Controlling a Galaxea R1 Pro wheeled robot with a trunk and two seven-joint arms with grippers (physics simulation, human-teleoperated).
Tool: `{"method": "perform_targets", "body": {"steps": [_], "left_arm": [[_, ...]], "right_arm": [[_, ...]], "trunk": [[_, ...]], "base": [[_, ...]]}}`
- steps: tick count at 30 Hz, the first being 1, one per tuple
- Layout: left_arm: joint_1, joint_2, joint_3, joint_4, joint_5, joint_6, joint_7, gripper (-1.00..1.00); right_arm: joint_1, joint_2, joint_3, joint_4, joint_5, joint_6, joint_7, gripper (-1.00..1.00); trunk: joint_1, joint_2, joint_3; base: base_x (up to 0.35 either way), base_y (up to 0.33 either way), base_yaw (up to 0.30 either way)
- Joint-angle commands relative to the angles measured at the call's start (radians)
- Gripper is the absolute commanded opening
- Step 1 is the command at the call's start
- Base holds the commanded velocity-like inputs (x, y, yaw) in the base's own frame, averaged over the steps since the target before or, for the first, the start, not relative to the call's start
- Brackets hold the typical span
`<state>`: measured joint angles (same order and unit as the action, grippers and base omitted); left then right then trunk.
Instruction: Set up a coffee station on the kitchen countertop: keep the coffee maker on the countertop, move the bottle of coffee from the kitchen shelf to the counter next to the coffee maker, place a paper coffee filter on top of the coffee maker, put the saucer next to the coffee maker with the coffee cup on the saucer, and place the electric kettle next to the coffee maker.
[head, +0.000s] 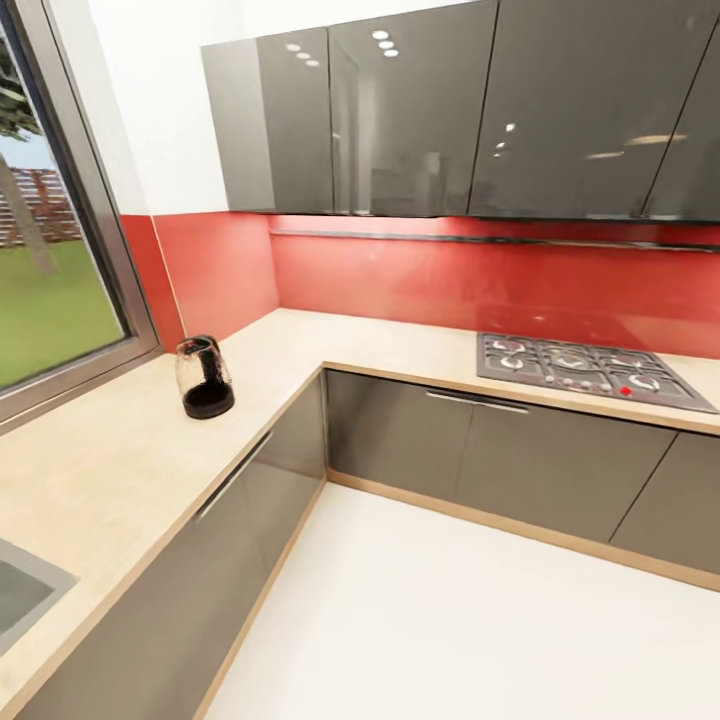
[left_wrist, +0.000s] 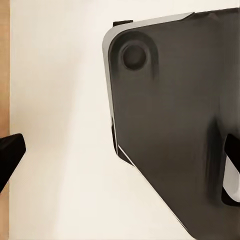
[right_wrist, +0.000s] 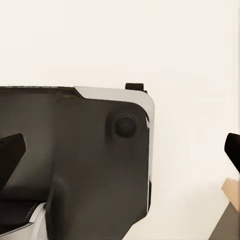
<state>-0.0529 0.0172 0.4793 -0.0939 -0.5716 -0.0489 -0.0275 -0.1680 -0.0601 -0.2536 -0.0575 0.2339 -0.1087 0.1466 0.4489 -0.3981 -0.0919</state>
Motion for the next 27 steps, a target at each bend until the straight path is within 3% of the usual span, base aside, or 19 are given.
{"method": "perform_targets", "body": {"steps": [1, 27], "left_arm": [[-0.001, 0.000, 0.008, 0.000, -0.008, -0.003, -0.003, 1.00], [-0.001, 0.000, 0.007, 0.000, -0.008, -0.006, -0.002, 1.00]], "right_arm": [[-0.001, 0.000, -0.009, 0.001, 0.009, -0.003, 0.004, 1.00], [-0.001, 0.002, -0.007, 0.001, 0.008, -0.003, 0.004, 1.00]], "trunk": [[0.001, -0.002, -0.002], [0.001, -0.002, -0.002]], "base": [[0.337, -0.089, 0.000], [0.315, -0.160, 0.000]]}}
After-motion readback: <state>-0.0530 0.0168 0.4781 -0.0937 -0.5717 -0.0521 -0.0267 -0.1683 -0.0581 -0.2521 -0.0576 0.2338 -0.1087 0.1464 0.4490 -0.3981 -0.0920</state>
